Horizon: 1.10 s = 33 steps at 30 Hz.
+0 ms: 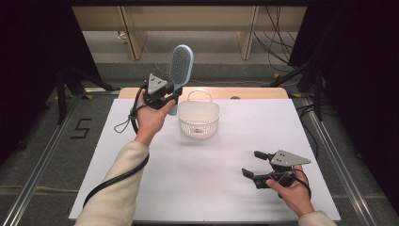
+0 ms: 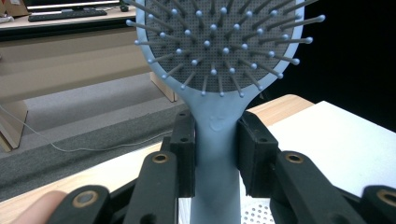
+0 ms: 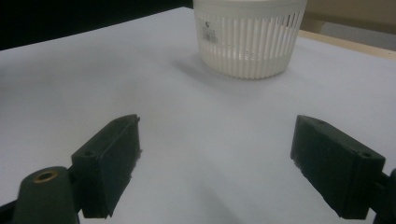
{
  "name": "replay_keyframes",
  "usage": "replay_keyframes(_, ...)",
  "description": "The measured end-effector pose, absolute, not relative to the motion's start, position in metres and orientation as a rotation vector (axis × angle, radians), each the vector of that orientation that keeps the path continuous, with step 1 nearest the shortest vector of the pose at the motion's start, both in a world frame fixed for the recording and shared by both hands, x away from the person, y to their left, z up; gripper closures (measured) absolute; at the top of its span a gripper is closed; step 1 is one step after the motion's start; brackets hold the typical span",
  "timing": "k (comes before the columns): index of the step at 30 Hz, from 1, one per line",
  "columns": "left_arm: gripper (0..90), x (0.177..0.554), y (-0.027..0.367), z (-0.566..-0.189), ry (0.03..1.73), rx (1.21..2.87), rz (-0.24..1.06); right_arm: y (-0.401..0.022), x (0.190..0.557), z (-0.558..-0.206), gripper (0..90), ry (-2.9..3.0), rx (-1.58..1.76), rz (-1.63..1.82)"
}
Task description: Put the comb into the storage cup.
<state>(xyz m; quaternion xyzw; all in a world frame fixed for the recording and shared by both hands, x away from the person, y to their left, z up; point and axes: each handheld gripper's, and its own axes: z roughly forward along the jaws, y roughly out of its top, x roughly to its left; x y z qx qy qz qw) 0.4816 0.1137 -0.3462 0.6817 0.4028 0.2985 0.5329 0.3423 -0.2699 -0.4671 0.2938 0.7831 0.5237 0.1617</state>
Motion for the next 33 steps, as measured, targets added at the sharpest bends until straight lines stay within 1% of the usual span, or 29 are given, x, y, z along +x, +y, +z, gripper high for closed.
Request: replay_keyframes(33, 69.9, 0.4856, 0.1063, -0.3465, 0.959, 1.633, 0.705, -0.27, 0.3421, -0.467, 16.4, 2.233, 0.841, 1.498)
